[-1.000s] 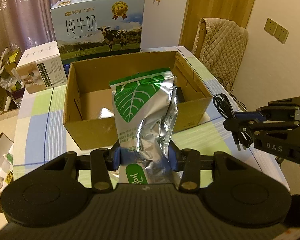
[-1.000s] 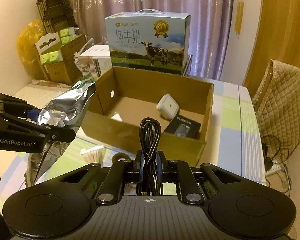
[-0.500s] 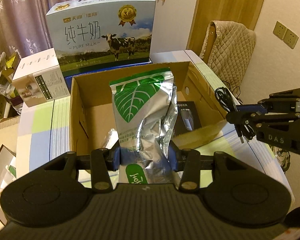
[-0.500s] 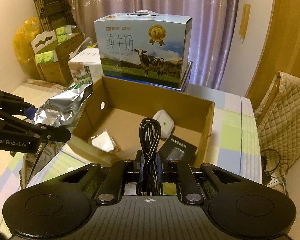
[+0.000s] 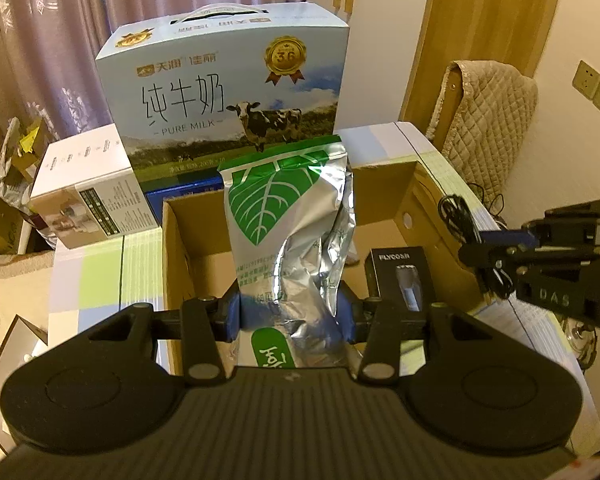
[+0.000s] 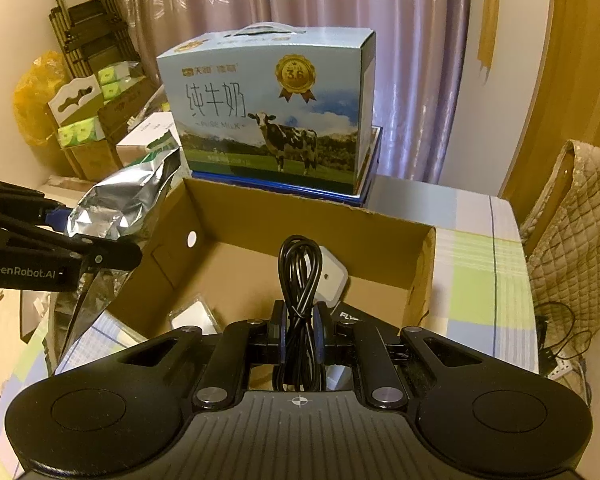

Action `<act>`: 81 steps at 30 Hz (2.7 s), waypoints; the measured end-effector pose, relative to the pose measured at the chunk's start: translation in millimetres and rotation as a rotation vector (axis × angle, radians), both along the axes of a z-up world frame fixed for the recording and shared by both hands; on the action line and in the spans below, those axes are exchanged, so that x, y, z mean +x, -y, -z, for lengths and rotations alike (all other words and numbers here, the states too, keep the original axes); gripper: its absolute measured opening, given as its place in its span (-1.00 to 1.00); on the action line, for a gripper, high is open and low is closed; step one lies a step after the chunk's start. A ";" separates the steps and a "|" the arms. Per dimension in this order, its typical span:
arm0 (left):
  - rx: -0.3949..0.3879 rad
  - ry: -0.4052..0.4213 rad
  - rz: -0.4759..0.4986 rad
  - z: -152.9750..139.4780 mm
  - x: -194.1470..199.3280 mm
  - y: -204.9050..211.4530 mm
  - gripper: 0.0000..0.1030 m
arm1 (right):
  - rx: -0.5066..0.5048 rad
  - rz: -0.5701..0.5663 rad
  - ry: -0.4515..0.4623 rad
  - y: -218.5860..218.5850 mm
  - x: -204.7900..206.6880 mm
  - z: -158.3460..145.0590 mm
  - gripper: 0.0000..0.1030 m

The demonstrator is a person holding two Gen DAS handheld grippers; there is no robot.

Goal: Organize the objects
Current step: 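Carry foil bag with left tool while right tool carries cable to box, then open left tool to drop foil bag while right tool releases cable in box, then withdraw both tools from the box toward the cotton swabs and red toy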

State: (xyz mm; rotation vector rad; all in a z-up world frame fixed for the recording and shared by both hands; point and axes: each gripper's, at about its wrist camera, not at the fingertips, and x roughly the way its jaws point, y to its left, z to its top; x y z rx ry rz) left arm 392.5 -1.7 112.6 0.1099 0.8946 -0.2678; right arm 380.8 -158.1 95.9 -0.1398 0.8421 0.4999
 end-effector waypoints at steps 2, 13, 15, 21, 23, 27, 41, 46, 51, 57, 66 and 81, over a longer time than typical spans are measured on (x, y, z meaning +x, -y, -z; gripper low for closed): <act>0.006 -0.002 0.004 2.3 5.3 2.5 -0.22 | 0.003 0.005 -0.006 -0.1 3.4 3.2 -0.81; 0.036 0.055 -0.028 15.6 18.4 0.5 0.01 | 0.009 0.024 -0.026 5.0 10.2 16.3 -0.81; 0.031 0.057 -0.030 15.7 16.3 -3.1 0.01 | 0.009 0.027 -0.030 5.2 10.2 18.4 -0.81; 0.039 0.048 -0.030 19.2 9.2 -6.9 0.01 | 0.014 0.024 -0.039 1.5 8.8 20.7 -0.81; 0.039 0.042 -0.025 20.9 7.8 -7.0 0.01 | 0.017 0.024 -0.040 0.1 9.3 20.3 -0.81; 0.037 0.038 -0.024 22.2 5.3 -7.0 0.01 | 0.028 0.024 -0.033 -3.0 11.1 18.0 -0.80; 0.029 0.028 -0.041 29.6 -4.1 -16.2 0.17 | 0.103 0.077 -0.030 7.0 9.5 25.1 0.09; 0.023 0.026 -0.045 30.2 -12.1 -18.3 0.21 | 0.085 0.081 -0.036 7.5 -1.6 23.2 0.09; 0.014 0.030 -0.051 26.0 -26.1 -18.2 0.27 | 0.064 0.072 -0.030 6.7 -18.6 15.4 0.09; -0.005 0.041 -0.054 14.0 -52.9 -15.4 0.34 | 0.044 0.056 -0.009 5.0 -46.4 -0.4 0.10; -0.015 0.075 -0.077 -11.4 -109.8 -13.0 0.54 | 0.033 0.032 0.001 10.9 -104.1 -21.5 0.10; -0.058 0.105 -0.136 -14.2 -211.2 -18.2 0.83 | 0.037 0.020 -0.025 28.7 -201.8 -18.5 0.10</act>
